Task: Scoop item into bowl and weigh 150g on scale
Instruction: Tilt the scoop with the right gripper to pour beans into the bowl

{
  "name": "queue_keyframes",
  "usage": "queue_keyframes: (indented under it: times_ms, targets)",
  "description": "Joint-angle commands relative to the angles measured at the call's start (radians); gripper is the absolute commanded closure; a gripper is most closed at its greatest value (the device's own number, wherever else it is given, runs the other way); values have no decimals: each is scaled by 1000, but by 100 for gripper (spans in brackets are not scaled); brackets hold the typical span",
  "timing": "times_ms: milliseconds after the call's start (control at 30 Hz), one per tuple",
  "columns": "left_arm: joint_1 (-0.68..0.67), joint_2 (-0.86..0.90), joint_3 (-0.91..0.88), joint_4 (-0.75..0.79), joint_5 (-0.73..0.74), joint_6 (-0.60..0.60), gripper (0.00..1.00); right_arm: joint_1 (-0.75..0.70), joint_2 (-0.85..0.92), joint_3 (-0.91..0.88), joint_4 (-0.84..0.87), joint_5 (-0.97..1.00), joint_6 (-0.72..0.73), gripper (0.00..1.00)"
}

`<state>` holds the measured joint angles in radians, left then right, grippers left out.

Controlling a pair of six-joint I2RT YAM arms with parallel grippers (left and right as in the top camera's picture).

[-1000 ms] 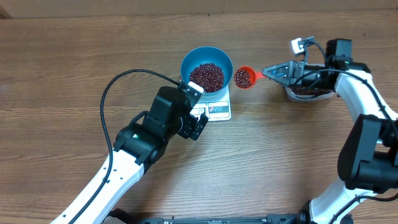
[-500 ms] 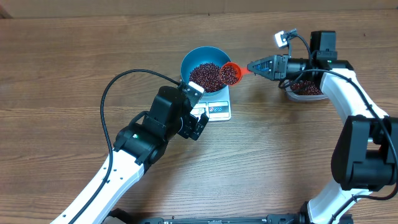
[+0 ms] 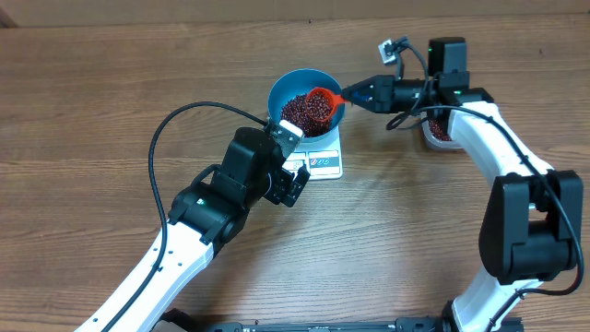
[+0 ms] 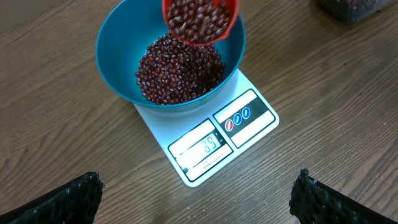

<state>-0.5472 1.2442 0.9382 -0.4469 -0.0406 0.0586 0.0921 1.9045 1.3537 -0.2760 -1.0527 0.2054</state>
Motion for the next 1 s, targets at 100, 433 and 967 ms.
queue_keyframes:
  times_ms: [100,433,967]
  targets:
    - [4,-1,30,6,8,13,0,36,-33,1,64,148,-6,96]
    - [4,-1,30,6,8,13,0,47,-33,1,77,226,-220,96]
    - [4,-1,30,6,8,13,0,53,-32,0,76,222,-478,96]
